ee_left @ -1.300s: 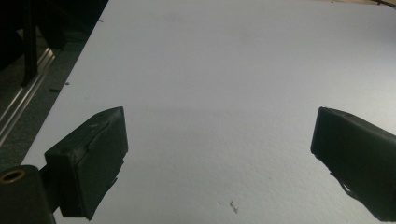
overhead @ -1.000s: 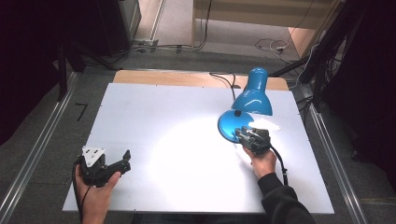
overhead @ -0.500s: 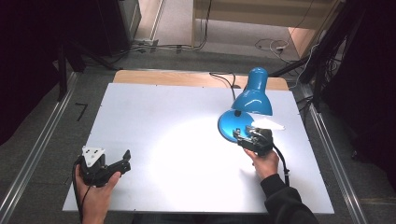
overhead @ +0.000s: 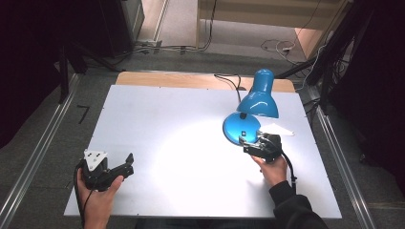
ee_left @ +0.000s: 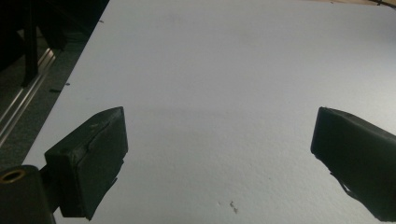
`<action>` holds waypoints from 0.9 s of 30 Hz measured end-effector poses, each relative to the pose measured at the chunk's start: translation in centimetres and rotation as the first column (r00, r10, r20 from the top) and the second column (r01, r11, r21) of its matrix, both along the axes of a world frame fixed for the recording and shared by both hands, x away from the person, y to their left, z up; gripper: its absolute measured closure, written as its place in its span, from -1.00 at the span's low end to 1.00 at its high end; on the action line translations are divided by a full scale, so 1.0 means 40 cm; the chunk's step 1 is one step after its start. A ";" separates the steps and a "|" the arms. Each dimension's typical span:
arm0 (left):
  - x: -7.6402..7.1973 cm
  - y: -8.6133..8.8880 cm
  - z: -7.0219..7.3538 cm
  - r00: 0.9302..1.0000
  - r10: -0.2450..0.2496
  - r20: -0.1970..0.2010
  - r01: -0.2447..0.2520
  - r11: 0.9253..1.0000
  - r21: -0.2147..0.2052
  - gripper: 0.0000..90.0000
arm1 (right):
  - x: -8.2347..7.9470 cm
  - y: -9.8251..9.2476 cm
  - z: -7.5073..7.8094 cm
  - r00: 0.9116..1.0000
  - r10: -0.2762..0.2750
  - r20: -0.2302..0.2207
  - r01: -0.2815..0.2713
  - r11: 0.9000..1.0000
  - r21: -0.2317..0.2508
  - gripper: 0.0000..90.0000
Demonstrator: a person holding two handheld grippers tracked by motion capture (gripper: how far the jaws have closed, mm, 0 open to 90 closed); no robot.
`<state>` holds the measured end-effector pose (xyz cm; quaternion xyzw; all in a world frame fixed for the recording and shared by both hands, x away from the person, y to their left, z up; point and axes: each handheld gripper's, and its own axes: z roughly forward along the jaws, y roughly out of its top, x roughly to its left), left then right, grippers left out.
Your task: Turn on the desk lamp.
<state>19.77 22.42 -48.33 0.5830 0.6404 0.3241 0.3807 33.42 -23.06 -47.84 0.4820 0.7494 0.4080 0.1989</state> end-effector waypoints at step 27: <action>0.001 0.001 -0.001 1.000 0.000 -0.002 0.000 1.000 -0.004 -0.90 | -0.029 -0.036 0.011 1.000 0.010 -0.010 -0.010 1.000 -0.008 -0.57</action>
